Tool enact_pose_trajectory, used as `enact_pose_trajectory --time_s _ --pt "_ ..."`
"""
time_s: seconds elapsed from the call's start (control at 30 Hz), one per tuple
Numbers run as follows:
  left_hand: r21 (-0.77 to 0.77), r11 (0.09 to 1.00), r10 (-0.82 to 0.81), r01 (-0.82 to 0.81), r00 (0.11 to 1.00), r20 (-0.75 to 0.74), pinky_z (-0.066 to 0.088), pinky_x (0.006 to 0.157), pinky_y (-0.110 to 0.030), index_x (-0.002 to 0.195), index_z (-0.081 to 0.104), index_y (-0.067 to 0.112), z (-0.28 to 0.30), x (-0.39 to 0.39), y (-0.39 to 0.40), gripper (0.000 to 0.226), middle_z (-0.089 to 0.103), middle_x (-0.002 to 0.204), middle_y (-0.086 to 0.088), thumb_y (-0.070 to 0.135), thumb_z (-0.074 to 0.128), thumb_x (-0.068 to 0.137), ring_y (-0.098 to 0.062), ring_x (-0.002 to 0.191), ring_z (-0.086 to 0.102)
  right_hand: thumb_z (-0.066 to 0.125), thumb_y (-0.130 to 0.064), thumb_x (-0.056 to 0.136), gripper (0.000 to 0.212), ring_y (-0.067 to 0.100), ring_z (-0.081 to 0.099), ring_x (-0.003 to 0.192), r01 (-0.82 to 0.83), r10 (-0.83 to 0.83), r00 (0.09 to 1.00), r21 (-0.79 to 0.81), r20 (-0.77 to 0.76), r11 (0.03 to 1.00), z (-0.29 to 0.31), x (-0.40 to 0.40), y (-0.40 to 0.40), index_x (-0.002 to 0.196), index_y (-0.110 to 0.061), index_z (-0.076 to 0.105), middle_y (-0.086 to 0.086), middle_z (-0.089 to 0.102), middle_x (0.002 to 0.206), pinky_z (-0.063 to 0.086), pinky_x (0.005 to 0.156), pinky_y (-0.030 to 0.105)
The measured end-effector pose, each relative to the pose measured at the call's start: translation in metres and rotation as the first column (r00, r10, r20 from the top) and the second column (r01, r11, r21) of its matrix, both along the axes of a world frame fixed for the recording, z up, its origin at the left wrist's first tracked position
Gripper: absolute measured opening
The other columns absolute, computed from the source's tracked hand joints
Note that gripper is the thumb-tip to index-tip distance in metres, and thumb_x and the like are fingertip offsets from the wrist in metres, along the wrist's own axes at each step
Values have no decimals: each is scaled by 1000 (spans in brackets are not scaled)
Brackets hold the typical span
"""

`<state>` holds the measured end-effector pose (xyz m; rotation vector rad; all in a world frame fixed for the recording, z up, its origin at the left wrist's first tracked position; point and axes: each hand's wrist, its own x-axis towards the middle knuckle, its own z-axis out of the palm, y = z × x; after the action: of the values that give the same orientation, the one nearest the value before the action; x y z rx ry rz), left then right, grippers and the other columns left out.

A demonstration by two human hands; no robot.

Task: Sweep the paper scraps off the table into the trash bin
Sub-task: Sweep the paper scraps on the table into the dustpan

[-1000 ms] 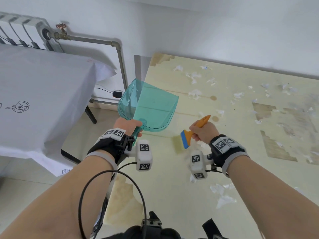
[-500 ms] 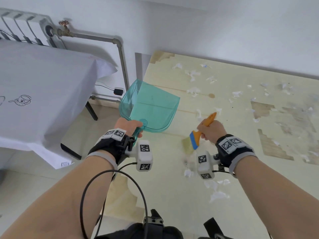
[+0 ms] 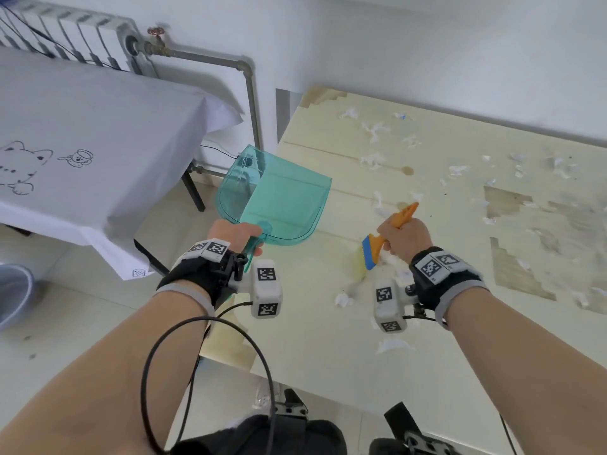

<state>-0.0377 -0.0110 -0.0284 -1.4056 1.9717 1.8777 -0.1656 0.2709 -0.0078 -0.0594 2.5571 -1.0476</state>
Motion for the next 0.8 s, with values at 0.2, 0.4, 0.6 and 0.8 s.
enact_pose_trajectory --time_s 0.2,0.4,0.6,0.8 --pt "35 998 50 -49 998 -24 49 57 -31 79 58 -5 -4 22 8 15 67 50 -11 6 67 75 -23 39 62 63 -16 88 13 14 55 48 -154 226 949 -302 219 941 10 29 -9 76 -9 64 1 65 54 46 49 19" --pt "61 996 63 -62 998 -13 46 40 -22 86 56 -6 0 44 17 14 66 55 -15 7 59 82 -21 34 59 59 -18 90 17 23 57 58 -241 250 947 -68 201 968 -5 52 -1 81 -5 64 15 65 71 51 63 29" --pt "80 996 32 -33 999 15 43 33 -16 94 51 -4 1 58 23 10 58 70 -17 5 51 89 -17 28 55 56 -19 86 27 24 51 56 92 -96 995 -93 -37 991 15 35 35 61 -7 57 7 58 54 47 63 36" --pt "68 997 42 -49 994 100 45 42 -21 79 50 1 0 65 24 14 61 67 -14 10 54 89 -17 30 57 63 -15 88 13 10 54 43 -272 322 913 -213 251 938 -3 73 -1 75 -12 61 3 63 56 42 45 17"
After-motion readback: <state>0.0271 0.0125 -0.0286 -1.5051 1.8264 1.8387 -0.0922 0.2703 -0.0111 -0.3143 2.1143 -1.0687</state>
